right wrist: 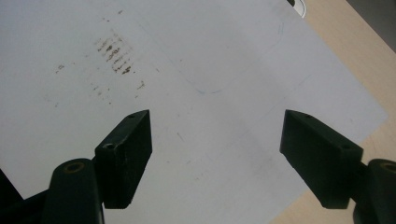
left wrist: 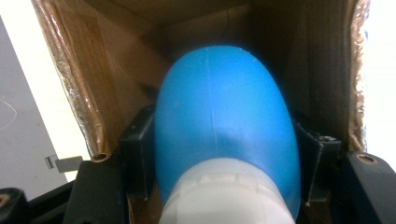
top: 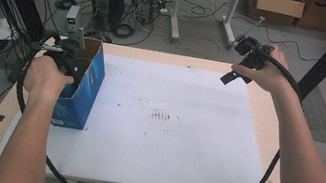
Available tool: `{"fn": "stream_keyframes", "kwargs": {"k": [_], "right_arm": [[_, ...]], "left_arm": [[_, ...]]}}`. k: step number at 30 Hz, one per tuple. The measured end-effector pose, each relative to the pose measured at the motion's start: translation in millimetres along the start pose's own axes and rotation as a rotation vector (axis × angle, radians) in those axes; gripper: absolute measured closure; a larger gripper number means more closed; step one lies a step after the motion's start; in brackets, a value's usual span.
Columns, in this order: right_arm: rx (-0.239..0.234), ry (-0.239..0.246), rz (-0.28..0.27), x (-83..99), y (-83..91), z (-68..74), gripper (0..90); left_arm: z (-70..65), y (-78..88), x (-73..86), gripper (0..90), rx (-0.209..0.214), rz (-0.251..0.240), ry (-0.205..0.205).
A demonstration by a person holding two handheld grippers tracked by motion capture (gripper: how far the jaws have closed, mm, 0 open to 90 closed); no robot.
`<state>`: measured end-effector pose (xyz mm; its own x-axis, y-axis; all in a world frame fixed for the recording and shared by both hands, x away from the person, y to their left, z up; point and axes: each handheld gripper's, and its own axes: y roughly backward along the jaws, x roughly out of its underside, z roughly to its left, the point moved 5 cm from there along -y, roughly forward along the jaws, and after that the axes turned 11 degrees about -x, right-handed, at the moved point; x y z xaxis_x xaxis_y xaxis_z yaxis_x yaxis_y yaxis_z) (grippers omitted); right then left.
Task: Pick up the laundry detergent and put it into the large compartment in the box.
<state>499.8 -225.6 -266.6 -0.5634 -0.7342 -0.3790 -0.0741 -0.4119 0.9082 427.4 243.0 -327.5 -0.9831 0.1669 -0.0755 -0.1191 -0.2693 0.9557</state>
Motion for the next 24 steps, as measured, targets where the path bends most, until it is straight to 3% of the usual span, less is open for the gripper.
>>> {"fn": "stream_keyframes", "kwargs": {"k": [24], "right_arm": [[0.002, -0.003, 0.005, 0.3, -1.4, 0.7, 25.2]], "left_arm": [[-1.6, -0.5, 0.9, 36.6, -0.002, -0.010, -0.006]]}}
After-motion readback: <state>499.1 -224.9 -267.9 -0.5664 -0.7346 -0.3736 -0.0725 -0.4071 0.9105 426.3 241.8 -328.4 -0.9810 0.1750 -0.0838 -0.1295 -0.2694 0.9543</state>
